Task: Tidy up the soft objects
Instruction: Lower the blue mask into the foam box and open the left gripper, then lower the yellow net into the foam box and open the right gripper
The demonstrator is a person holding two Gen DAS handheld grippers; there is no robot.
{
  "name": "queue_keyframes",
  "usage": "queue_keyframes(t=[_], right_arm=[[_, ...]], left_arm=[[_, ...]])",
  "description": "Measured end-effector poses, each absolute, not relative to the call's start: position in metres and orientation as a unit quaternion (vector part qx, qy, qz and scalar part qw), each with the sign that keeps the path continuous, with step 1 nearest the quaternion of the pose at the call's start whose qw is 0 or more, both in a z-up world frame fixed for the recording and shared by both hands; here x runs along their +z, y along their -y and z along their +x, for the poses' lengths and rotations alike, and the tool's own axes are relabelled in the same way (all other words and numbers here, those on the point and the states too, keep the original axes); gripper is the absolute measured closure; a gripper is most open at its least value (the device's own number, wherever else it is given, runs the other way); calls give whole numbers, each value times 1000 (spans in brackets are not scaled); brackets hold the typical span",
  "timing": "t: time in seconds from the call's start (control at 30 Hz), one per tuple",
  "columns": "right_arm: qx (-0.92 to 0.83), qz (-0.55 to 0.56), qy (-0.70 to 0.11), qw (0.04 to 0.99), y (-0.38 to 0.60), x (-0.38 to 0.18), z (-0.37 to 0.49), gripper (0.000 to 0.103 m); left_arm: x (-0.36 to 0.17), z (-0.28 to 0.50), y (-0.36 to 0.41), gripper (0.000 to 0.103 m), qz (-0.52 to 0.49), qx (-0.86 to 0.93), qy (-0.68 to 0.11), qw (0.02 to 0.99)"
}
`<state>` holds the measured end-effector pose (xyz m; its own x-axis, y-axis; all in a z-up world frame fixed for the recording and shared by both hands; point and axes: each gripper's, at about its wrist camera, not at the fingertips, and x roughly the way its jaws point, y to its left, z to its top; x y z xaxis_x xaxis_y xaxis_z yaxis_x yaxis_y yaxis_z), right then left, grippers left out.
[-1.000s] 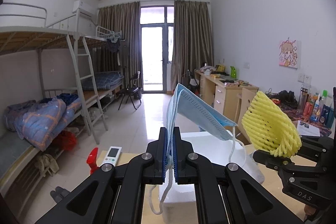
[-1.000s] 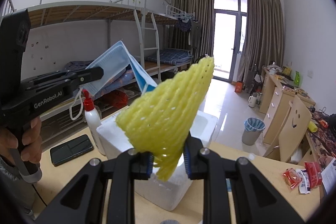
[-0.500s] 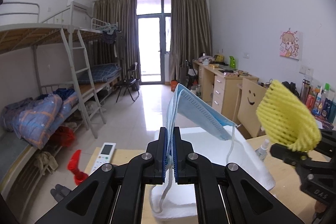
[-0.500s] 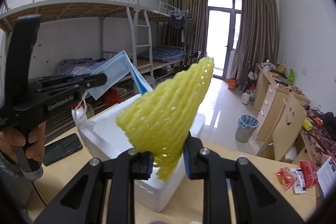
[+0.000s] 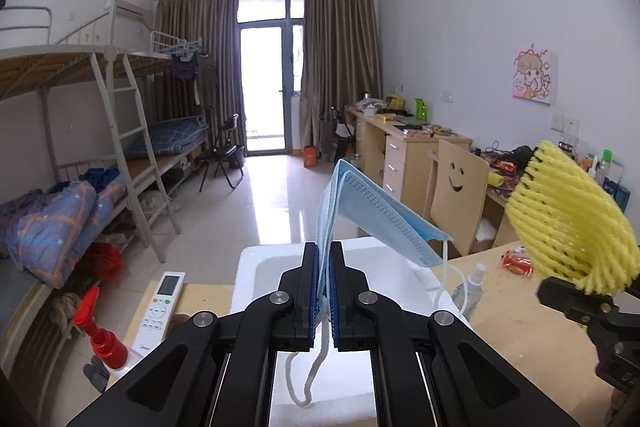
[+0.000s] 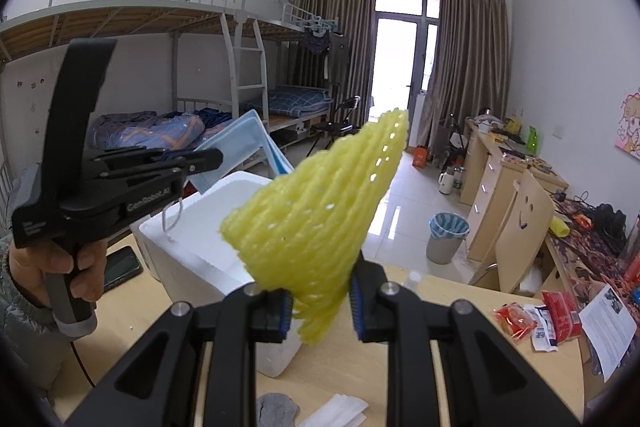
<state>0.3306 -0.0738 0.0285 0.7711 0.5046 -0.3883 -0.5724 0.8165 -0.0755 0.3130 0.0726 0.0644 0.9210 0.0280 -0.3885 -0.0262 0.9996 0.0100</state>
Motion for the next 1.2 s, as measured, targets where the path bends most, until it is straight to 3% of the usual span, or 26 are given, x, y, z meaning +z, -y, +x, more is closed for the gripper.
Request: queue_keyframes(t=[0.13, 0.2, 0.23, 0.27, 0.37, 0.67, 1.2], right_arm=[[288, -97, -176, 936, 74, 31, 330, 76], [290, -99, -174, 936, 74, 31, 331, 76], [290, -99, -174, 936, 74, 31, 331, 76], [290, -98, -174, 936, 76, 30, 332, 76], [290, -98, -175, 936, 76, 29, 333, 76], [293, -97, -173, 935, 80, 28, 335, 76], [317, -98, -171, 928, 61, 29, 339, 76]], left_arm=[[62, 319, -75, 97, -3, 17, -200, 980], [61, 321, -77, 89, -5, 19, -202, 979], [60, 323, -78, 75, -5, 21, -205, 978], [61, 324, -78, 53, -4, 24, -207, 978], [62, 319, -79, 16, -5, 48, -187, 981], [69, 307, -81, 1, -4, 63, -163, 985], [82, 271, -107, 1, -5, 102, -135, 986]])
